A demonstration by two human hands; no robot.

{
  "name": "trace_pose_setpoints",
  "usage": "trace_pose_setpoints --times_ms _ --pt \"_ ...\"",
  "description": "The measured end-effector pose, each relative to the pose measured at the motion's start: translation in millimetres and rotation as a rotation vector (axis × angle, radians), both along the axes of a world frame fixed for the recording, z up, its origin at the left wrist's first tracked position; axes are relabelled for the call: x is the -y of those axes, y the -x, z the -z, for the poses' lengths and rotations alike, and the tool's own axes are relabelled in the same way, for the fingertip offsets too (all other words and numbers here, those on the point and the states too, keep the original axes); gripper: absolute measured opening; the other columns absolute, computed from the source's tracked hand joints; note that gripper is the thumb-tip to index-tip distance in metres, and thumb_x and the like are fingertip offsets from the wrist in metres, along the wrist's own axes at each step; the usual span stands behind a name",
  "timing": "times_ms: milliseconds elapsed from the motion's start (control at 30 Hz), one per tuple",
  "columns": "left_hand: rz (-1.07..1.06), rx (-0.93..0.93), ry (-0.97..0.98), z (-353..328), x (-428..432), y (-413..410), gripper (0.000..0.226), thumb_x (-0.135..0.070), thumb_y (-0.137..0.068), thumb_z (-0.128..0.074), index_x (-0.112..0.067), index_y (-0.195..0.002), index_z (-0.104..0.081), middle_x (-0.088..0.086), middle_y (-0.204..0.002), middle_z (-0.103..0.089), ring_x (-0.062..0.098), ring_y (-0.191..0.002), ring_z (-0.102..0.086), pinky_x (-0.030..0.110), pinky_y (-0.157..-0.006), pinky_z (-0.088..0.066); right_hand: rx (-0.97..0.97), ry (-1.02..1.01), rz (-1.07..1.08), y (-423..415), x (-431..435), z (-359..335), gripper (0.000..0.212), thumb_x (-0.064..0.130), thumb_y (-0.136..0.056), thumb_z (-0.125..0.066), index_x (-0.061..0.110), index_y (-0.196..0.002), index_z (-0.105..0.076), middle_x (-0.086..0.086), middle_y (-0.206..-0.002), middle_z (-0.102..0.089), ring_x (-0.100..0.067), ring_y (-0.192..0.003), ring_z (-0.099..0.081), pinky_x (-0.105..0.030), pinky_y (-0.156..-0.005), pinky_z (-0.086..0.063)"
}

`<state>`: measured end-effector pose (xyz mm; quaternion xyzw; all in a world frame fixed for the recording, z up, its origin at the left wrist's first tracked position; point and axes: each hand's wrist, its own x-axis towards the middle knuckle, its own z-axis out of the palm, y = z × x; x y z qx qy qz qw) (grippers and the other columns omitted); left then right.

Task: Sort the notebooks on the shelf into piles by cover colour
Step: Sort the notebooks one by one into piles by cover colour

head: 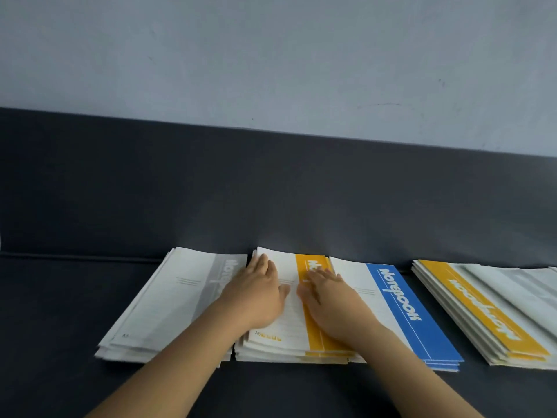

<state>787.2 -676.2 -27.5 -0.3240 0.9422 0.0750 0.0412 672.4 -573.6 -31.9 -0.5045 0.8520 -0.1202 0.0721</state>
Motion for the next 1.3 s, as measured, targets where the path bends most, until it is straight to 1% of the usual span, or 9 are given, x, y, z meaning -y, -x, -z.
trace_pose_setpoints --times_ms 100,267,467,567,800,900,1100,1200,1300 --pt "-0.004 0.02 0.115 -2 1 3 0.071 -0.051 -0.102 -0.016 -0.005 -0.154 0.001 0.012 -0.163 0.007 0.025 -0.15 0.008 0.043 -0.123 -0.005 -0.017 0.033 0.004 10 -7 -7 0.052 0.045 -0.102 -0.024 0.023 -0.149 -0.027 0.001 -0.159 -0.02 -0.02 -0.147 -0.014 -0.036 -0.118 -0.009" --pt "-0.06 -0.013 0.18 -20 -22 9 0.088 -0.07 -0.089 -0.008 -0.014 -0.156 0.0 0.008 -0.164 0.002 0.023 -0.151 0.005 0.039 -0.121 -0.005 -0.111 0.043 0.063 49 -42 -25 0.059 0.052 -0.098 -0.035 0.02 -0.146 -0.033 -0.002 -0.154 -0.031 -0.022 -0.142 -0.026 -0.039 -0.114 -0.029" --pt "-0.03 -0.044 0.3 -44 -94 79 0.088 -0.073 -0.089 -0.013 -0.016 -0.156 -0.001 0.007 -0.164 -0.004 0.024 -0.151 -0.003 0.039 -0.121 -0.012 -0.164 0.012 0.103 135 -126 -43 0.049 0.052 -0.091 -0.049 0.014 -0.121 -0.056 -0.005 -0.125 -0.057 -0.025 -0.119 -0.051 -0.032 -0.087 -0.042" --pt "0.017 -0.066 0.324 -46 -147 136 0.089 -0.074 -0.089 -0.018 -0.015 -0.155 -0.008 0.005 -0.162 -0.013 0.023 -0.15 -0.011 0.037 -0.118 -0.017 -0.152 0.036 0.159 190 -175 -49 0.054 0.052 -0.091 -0.051 0.016 -0.131 -0.051 -0.002 -0.136 -0.052 -0.023 -0.125 -0.047 -0.034 -0.098 -0.042" --pt "0.005 -0.236 -0.13 -24 -242 295 0.085 -0.07 -0.084 -0.05 -0.026 -0.15 -0.021 0.001 -0.135 -0.055 0.024 -0.121 -0.053 0.035 -0.086 -0.047 -0.063 0.02 0.27 310 -247 -41 0.049 0.045 -0.087 -0.055 0.016 -0.126 -0.051 0.0 -0.127 -0.056 -0.022 -0.114 -0.053 -0.03 -0.086 -0.045" --pt "-0.142 -0.45 -0.412 -16 -253 330 0.081 -0.062 -0.067 -0.07 -0.033 -0.136 -0.04 -0.006 -0.129 -0.059 0.019 -0.115 -0.057 0.033 -0.092 -0.05 0.025 0.016 0.289 335 -246 -27 0.053 0.042 -0.085 -0.059 0.015 -0.129 -0.049 -0.003 -0.13 -0.051 -0.024 -0.116 -0.053 -0.029 -0.086 -0.043" --pt "-0.143 -0.525 -0.052 -1 -270 337 0.075 -0.047 -0.088 -0.061 -0.025 -0.148 -0.022 0.002 -0.129 -0.056 0.022 -0.119 -0.048 0.031 -0.093 -0.042 0.04 0.176 0.277 335 -244 -3 0.045 0.045 -0.09 -0.049 0.02 -0.127 -0.05 0.002 -0.131 -0.051 -0.026 -0.117 -0.048 -0.036 -0.097 -0.038" --pt "-0.147 -0.616 -0.193 -2 -269 336 0.079 -0.041 -0.085 -0.069 -0.025 -0.148 -0.025 0.002 -0.131 -0.055 0.018 -0.122 -0.046 0.027 -0.096 -0.041 0.094 0.233 0.266 334 -246 -5 0.05 0.048 -0.089 -0.051 0.023 -0.131 -0.048 0.004 -0.133 -0.05 -0.023 -0.118 -0.051 -0.035 -0.099 -0.039" --pt "-0.24 -0.783 -0.548 2 -266 339 0.086 -0.02 -0.078 -0.08 -0.023 -0.148 -0.029 -0.002 -0.142 -0.046 0.012 -0.126 -0.045 0.023 -0.1 -0.039 0.156 0.274 0.264 335 -247 -7 0.047 0.042 -0.089 -0.056 0.023 -0.131 -0.05 0.005 -0.133 -0.051 -0.021 -0.117 -0.052 -0.031 -0.096 -0.039"
